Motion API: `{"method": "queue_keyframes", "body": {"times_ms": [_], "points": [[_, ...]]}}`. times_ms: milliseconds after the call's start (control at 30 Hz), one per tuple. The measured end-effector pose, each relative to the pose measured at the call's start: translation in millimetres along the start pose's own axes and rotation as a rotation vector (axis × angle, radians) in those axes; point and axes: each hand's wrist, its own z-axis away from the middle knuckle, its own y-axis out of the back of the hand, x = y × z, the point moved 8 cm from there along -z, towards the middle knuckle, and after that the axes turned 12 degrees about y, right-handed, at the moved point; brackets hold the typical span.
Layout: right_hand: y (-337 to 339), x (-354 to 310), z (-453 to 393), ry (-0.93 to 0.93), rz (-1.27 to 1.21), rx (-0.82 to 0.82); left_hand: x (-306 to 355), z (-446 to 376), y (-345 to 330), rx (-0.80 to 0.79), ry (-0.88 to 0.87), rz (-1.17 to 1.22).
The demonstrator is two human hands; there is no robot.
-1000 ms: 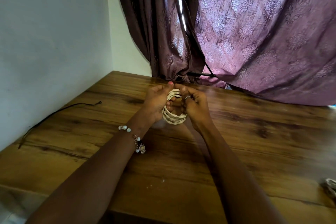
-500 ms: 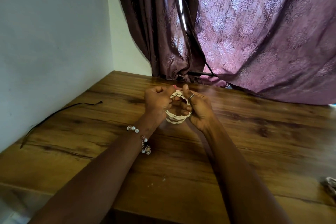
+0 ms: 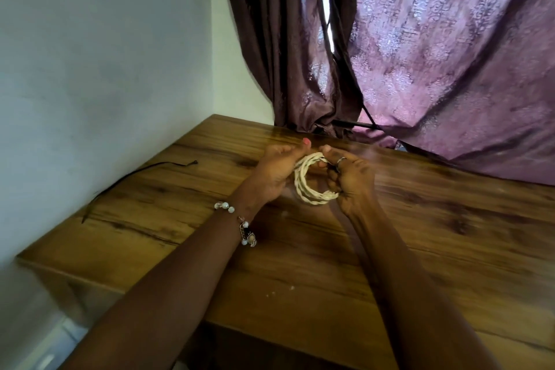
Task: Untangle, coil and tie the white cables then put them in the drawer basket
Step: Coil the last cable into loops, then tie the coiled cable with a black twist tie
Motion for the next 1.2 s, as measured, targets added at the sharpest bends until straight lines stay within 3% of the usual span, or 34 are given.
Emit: {"method": "queue_keyframes", "body": {"times_ms": [67,200,300,400,667,733,867,967,1200], "points": [[4,1,-2,0.006,0.02,0.005,12,3,25,0.108,-0.057,-0.191],[4,5,-3,0.003,0.014,0.002,55,31,103,0.539,-0.264,-0.797],[-1,10,-1,0.002,0.015,-0.021,65,40,156,0.784,-0.223,-1.279],[-6,17,0,0.001,0.035,-0.036,56,41,177,0.781,-0.143,-1.463],[-14,22,8,-0.008,0.018,-0.036,58,44,166,0.838,-0.159,-1.562],[-13,20,8,-0.006,0.02,-0.036,59,42,154,0.794,-0.183,-1.507],[-9,12,9,0.013,0.02,-0.021,51,25,113,0.439,-0.203,-0.864],[-2,-2,10,0.056,0.04,0.012,52,27,62,0.23,-0.213,-0.512],[25,-29,-1,0.162,0.116,0.106,36,16,-24,0.014,-0.169,-0.35]]}}
